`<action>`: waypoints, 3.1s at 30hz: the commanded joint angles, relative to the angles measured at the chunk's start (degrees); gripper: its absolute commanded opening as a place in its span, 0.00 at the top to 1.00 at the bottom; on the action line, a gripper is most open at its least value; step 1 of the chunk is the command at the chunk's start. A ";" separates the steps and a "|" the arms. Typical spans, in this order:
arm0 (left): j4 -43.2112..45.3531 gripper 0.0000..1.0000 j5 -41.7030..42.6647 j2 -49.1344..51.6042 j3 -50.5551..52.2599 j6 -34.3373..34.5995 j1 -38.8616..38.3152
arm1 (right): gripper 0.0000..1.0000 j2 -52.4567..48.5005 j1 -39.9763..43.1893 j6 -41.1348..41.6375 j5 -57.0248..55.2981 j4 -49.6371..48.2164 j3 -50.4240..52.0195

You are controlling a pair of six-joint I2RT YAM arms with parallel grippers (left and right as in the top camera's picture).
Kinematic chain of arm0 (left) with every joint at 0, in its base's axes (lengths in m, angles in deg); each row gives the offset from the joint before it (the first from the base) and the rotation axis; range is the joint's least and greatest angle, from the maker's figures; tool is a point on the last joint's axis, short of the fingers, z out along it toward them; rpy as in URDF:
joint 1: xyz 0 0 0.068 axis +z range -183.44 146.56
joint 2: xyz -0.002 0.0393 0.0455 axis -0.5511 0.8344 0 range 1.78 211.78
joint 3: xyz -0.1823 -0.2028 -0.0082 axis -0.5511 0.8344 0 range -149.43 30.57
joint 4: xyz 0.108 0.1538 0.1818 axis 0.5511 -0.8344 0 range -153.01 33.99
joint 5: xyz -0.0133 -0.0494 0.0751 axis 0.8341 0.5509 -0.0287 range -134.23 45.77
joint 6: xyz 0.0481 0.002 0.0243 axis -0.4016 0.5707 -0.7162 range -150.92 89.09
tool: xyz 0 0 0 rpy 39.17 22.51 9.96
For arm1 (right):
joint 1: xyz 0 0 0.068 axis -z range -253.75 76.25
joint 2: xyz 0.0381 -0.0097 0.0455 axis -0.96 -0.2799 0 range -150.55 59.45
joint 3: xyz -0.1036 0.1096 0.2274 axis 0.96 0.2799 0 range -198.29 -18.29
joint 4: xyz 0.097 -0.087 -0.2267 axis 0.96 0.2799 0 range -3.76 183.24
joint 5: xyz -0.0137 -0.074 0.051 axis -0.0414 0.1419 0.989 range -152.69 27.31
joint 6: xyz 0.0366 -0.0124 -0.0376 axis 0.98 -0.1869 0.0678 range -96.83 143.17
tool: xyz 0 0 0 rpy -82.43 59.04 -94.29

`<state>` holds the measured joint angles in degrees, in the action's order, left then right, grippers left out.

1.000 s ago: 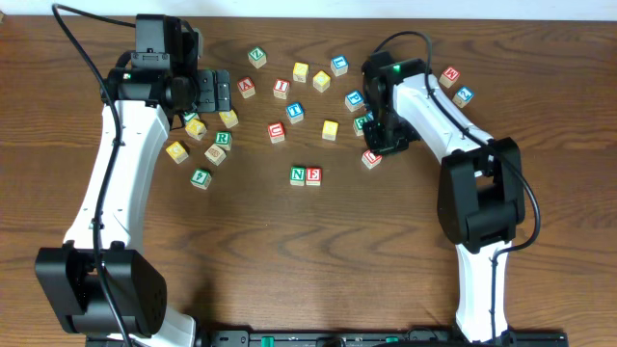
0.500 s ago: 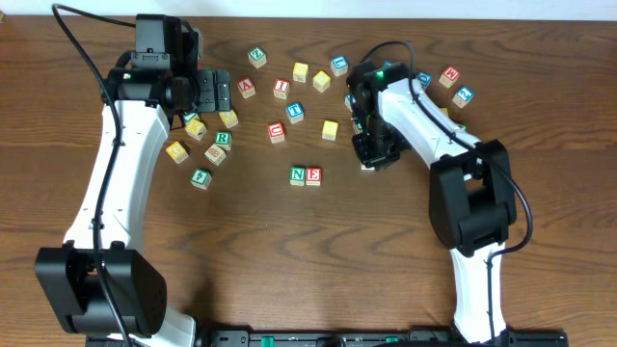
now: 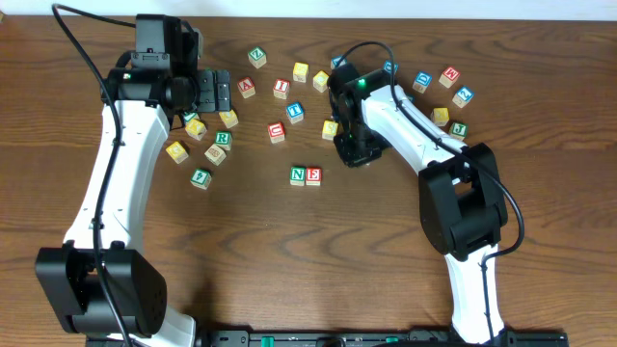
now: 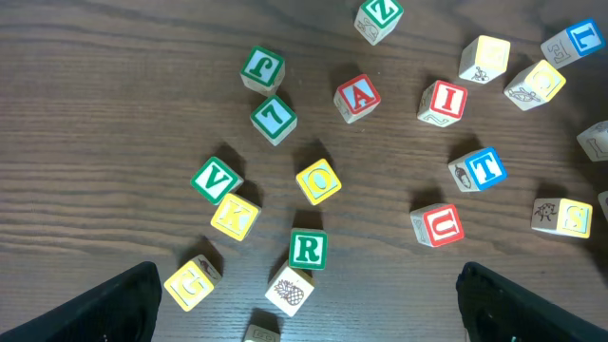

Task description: Spell out NEURIPS

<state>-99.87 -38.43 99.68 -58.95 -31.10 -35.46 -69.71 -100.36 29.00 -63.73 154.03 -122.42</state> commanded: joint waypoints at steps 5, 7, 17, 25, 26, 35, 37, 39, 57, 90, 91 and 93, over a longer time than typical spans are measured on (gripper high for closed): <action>-0.28 0.02 -0.50 -1.31 -1.31 0.07 0.13 | 0.87 1.44 -0.48 -0.09 1.95 -6.78 0.09; -0.28 0.02 -0.50 -1.31 -1.31 0.07 0.13 | 0.85 1.44 -0.48 -0.07 3.02 -9.18 0.02; -0.28 0.02 -0.50 -1.31 -1.31 0.07 0.13 | 0.83 1.44 0.72 1.42 -2.67 -11.82 -1.92; -0.28 0.02 -0.50 -1.31 -1.31 0.07 0.13 | 0.87 0.96 2.67 1.38 -4.66 -11.67 -1.68; -0.28 0.02 -0.50 -1.31 -1.31 0.07 0.13 | 0.88 0.87 2.97 1.38 -4.66 -11.63 -1.68; -0.28 0.02 -0.50 -1.31 -1.31 0.07 0.13 | 0.91 0.59 4.61 1.38 -4.66 -9.84 -1.44; -0.28 0.02 -0.50 -1.31 -1.31 0.07 0.13 | 0.91 0.59 4.68 1.14 -4.66 -8.98 -1.44; -0.28 0.02 -0.50 -1.31 -1.31 0.07 0.13 | 0.91 0.59 4.72 0.79 -4.66 -8.20 -1.42; -0.28 0.02 -0.50 -1.31 -1.31 0.07 0.13 | 0.91 0.59 4.42 2.29 -2.34 5.20 -1.42; -0.28 0.02 -0.50 -1.31 -1.31 0.07 0.13 | 0.62 9.49 3.23 2.97 2.27 1.88 0.92; -0.28 0.02 -0.50 -1.31 -1.31 0.07 0.13 | 0.61 9.49 2.84 2.29 2.56 1.01 1.68; -0.28 0.03 -0.50 -1.31 -1.31 0.07 0.13 | 0.59 9.46 2.05 1.95 2.71 -0.81 3.21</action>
<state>-99.91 -38.43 99.68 -58.95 -31.10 -35.46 -59.55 -96.60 32.58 -62.11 154.60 -121.37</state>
